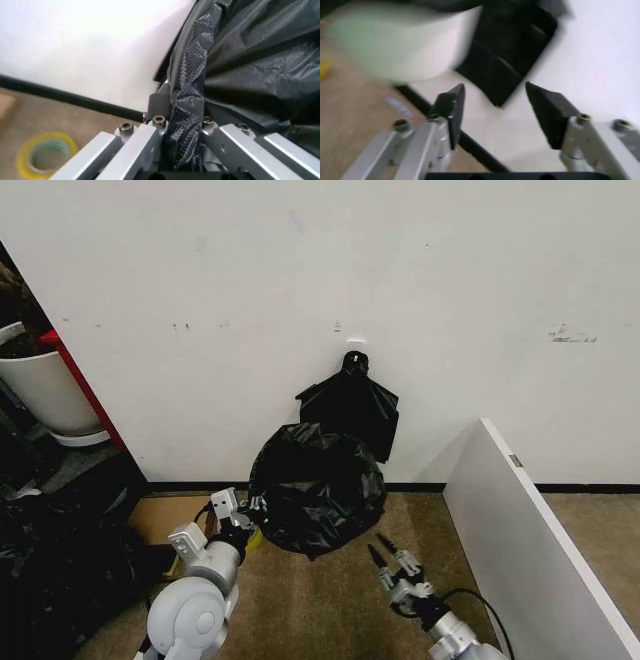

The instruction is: Place the garbage bag over the trash bin.

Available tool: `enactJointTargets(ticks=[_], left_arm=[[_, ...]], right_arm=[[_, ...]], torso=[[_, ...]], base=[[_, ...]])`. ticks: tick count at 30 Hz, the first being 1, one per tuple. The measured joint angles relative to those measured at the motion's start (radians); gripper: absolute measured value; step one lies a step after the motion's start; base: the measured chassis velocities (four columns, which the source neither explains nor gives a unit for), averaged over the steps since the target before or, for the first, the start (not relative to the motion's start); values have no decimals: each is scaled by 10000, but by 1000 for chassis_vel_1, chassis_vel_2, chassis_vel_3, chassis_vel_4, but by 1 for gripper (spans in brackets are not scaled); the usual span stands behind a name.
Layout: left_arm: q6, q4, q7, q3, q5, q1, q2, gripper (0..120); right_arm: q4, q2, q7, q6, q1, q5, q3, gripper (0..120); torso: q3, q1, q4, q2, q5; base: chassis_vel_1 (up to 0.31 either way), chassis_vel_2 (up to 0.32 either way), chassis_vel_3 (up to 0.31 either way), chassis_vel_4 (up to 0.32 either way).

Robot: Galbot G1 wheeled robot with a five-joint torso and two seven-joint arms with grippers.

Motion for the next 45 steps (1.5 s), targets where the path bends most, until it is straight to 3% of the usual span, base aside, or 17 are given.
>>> enactJointTargets(ticks=[2,4,5,6,9,10,12,14,19,24,31,45], left_arm=[[-326,248,125,57,347,23,7,0],[-1162,760,404,152,986,30,-40,0],[-1162,760,404,152,986,30,-40,0],[-1635,1011,576,182,1243,13,-96,0],[-2214,1289,826,241,1559,-28,-181,0],[-2478,1381,982,267,1649,-46,-209,0],[-2907,1502,1248,297,1810,-74,-241,0],[-3076,1546,1344,310,1905,-87,-257,0],[-4033,1752,1762,379,2750,-110,-275,0],[-4285,1825,1885,451,3080,-55,-253,0],[-4415,1968,1939,573,3364,43,-336,0],[-4366,2338,2104,806,3445,57,-578,0]], right_arm=[[412,-79,240,-361,-146,669,-83,53],[1885,-233,738,-1254,-549,2452,-324,64],[1885,-233,738,-1254,-549,2452,-324,64],[2781,-287,912,-1680,-760,3508,-497,70],[3959,-363,1001,-2157,-918,4703,-791,80],[4525,-423,999,-2406,-961,5262,-998,79],[5595,-565,969,-3074,-982,6406,-1457,69],[5975,-608,970,-3433,-964,6895,-1665,66],[7231,-688,981,-5046,-308,9767,-2590,43],[7395,-615,1120,-5700,213,11069,-2765,29],[7210,-259,2838,-6698,1234,11829,-3022,1],[6331,46,3483,-6760,2166,11617,-3269,0]], torso=[[0,0,2,0,0],[0,0,2,1,-2],[0,0,2,1,-2],[0,0,1,0,-2],[0,0,1,0,-2],[0,0,1,0,-2],[0,0,2,0,-1],[0,0,1,1,-3],[0,0,2,1,0],[0,0,2,0,0],[0,0,1,1,0],[1,0,1,1,-1]], base=[[0,0,0,0],[0,0,0,0],[0,0,0,0],[0,0,0,0],[0,0,0,0],[0,0,0,0],[0,0,0,0],[0,0,0,0],[0,0,0,0],[0,0,0,0],[0,0,0,0],[0,0,0,0]])
